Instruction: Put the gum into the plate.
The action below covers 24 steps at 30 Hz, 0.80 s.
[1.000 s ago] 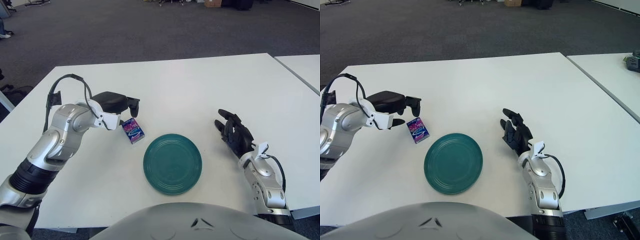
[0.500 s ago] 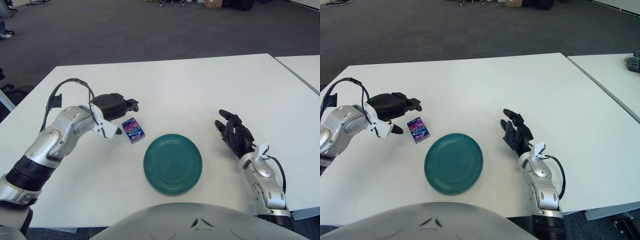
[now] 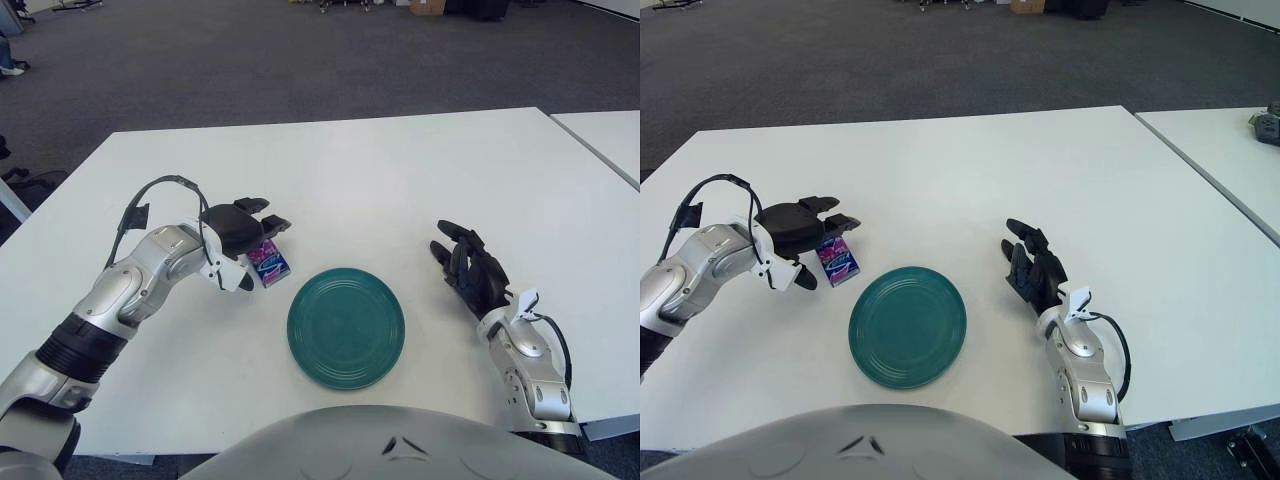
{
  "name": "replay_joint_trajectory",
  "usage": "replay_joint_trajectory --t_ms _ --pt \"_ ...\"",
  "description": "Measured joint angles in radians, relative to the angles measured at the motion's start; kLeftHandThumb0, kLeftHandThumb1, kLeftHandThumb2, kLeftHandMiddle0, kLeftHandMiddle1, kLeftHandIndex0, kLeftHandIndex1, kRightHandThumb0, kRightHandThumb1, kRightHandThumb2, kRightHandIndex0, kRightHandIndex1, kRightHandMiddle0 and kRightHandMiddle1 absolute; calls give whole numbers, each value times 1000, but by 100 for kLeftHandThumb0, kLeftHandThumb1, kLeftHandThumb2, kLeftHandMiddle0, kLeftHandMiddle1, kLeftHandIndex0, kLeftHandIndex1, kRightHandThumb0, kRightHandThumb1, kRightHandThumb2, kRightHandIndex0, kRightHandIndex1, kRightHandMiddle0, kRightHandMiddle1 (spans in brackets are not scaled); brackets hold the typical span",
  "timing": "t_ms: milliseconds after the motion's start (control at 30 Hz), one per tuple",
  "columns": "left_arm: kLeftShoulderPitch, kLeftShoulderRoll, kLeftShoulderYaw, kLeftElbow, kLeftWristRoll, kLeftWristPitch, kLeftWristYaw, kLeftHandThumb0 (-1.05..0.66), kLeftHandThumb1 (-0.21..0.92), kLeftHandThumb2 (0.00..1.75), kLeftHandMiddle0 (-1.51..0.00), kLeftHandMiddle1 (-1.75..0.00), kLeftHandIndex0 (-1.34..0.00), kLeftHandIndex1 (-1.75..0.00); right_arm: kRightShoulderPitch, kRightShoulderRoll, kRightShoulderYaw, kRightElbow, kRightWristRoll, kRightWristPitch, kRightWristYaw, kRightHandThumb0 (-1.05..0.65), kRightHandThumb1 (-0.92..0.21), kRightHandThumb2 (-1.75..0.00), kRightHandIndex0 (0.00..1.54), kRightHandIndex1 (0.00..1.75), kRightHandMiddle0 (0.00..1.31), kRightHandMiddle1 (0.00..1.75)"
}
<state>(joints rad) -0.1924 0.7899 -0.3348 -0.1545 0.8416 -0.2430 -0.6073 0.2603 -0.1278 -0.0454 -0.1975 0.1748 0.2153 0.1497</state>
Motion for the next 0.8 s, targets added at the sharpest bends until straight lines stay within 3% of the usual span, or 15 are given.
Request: replay_joint_trajectory --t_ms 600,800 --pt "-1 -17 -18 33 11 -59 28 -105 92 19 0 0 0 0 8 2 8 -17 -6 24 -24 -74 -92 -84 38 2 0 78" --pt "-2 -36 -22 61 1 -102 55 -102 92 12 0 0 -7 -5 11 2 11 -18 -7 22 -28 -74 -92 -84 38 1 0 80"
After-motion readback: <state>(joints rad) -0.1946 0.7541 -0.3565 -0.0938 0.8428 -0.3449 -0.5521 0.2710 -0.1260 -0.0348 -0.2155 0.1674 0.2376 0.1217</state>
